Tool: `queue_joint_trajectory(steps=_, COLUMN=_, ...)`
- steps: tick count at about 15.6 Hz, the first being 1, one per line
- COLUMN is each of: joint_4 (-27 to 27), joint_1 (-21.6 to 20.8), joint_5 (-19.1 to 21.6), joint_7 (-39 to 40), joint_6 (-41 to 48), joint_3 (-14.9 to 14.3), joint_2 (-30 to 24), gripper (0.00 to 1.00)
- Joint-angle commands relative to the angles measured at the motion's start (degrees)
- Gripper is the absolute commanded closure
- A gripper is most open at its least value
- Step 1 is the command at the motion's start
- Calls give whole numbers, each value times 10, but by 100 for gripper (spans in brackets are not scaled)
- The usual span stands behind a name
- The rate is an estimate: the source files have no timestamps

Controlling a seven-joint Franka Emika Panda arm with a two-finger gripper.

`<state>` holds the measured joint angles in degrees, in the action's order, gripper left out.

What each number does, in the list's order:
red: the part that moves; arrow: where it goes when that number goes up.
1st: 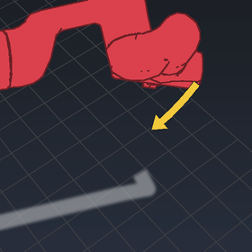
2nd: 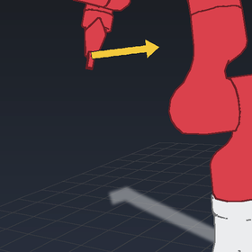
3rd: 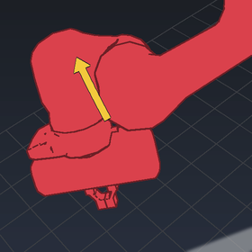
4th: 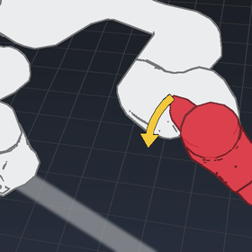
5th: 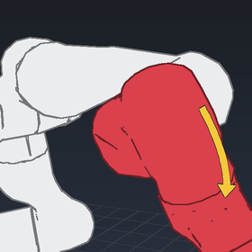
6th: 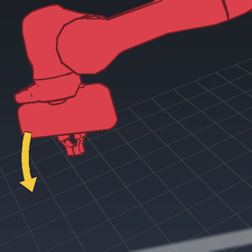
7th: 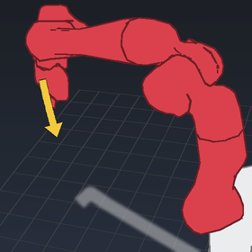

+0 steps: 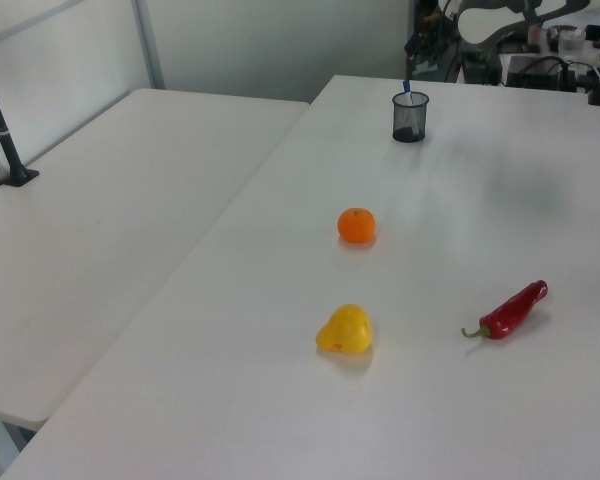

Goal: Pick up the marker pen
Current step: 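Move the gripper over to the black mesh pen cup, then lower the gripper and close it on the white marker in the cup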

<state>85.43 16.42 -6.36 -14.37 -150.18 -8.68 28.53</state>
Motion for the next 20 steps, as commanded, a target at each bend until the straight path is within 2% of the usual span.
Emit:
queue_joint_trajectory(steps=1, joint_4=-16, joint_1=6, joint_5=-10, joint_7=-17, joint_6=-49, joint_3=1, joint_2=35, gripper=8)
queue_joint_trajectory(steps=5, joint_4=-16, joint_1=13, joint_5=-6, joint_7=-20, joint_6=-99, joint_3=1, joint_2=63, gripper=26)
queue_joint_trajectory(steps=11, joint_4=-17, joint_1=21, joint_5=-6, joint_7=-20, joint_6=-172, joint_3=1, joint_2=89, gripper=33)
queue_joint_trajectory(steps=16, joint_4=-17, joint_1=21, joint_5=-6, joint_7=-19, joint_6=-212, joint_3=1, joint_2=107, gripper=46)
queue_joint_trajectory(steps=18, joint_4=-17, joint_1=23, joint_5=-6, joint_7=-19, joint_6=-223, joint_3=1, joint_2=111, gripper=47)
queue_joint_trajectory(steps=20, joint_4=-17, joint_1=24, joint_5=-8, joint_7=-16, joint_6=-228, joint_3=1, joint_2=114, gripper=52)
